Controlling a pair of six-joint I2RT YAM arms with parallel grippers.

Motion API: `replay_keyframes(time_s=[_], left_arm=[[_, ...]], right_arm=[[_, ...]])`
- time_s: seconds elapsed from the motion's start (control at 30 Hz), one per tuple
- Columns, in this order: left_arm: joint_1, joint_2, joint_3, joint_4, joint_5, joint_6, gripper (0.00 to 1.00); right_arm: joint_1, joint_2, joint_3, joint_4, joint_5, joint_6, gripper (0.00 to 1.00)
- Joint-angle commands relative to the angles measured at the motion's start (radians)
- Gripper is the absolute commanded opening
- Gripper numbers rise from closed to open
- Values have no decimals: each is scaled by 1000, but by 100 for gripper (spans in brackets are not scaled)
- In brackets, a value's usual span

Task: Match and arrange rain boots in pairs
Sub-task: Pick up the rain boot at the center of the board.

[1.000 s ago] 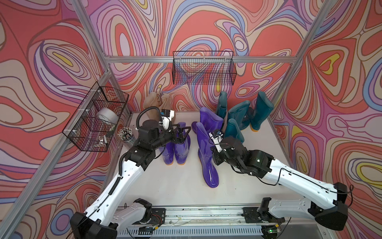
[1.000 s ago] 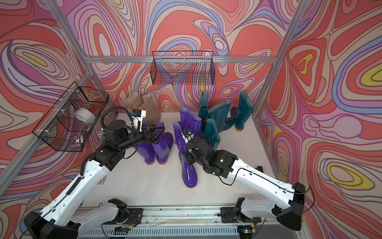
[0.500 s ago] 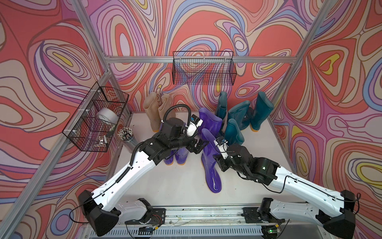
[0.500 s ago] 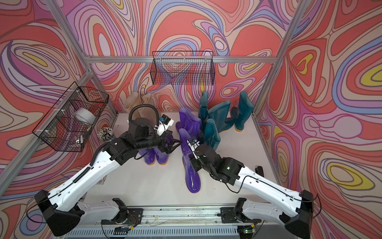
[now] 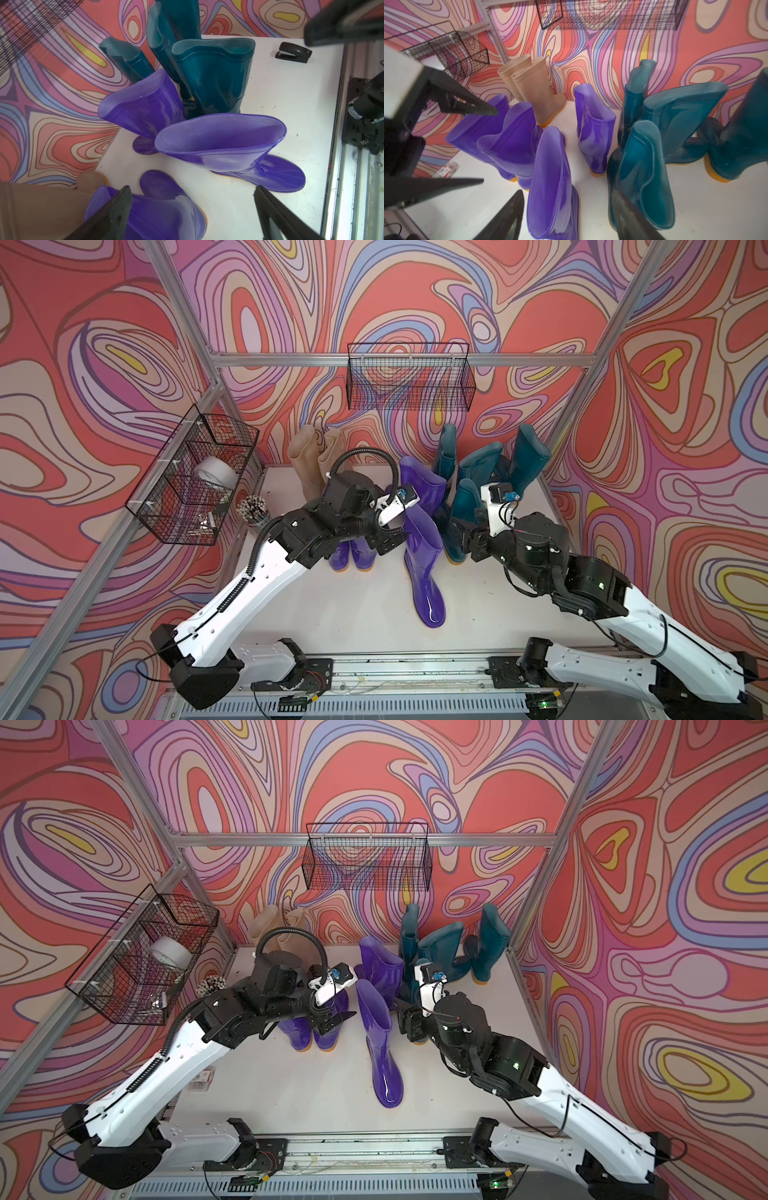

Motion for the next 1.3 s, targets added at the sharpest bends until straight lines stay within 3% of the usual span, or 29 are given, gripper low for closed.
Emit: replay_keyframes(time_s=[0.0,0.17,0.27,0.37,0.6,0.7,1.13,1.27], left_arm=[[-17,93,54,-109,-3,205,98],[-85,151,25,-71,-142,396,100],[-103,135,-13,-24,-135,485,100],[-124,115,-100,151,-184,587,100],[-125,153,-90,196,-200,673,100],[-123,166,-73,227,-183,698,100],[-78,333,166,-62,-6,643,100],[-76,336,160,-100,-19,621,97]], right_arm=[[-2,-38,-10,-59,91,39,69],[-2,-83,-33,-92,138,55,71],[-3,-99,-44,-104,140,56,71],[-3,-110,-50,-104,146,49,71],[-2,-122,-62,-87,138,23,71],[-2,-127,-64,-88,132,17,71],[-2,-191,-83,-95,82,23,71],[-2,-190,-92,-88,76,13,71]])
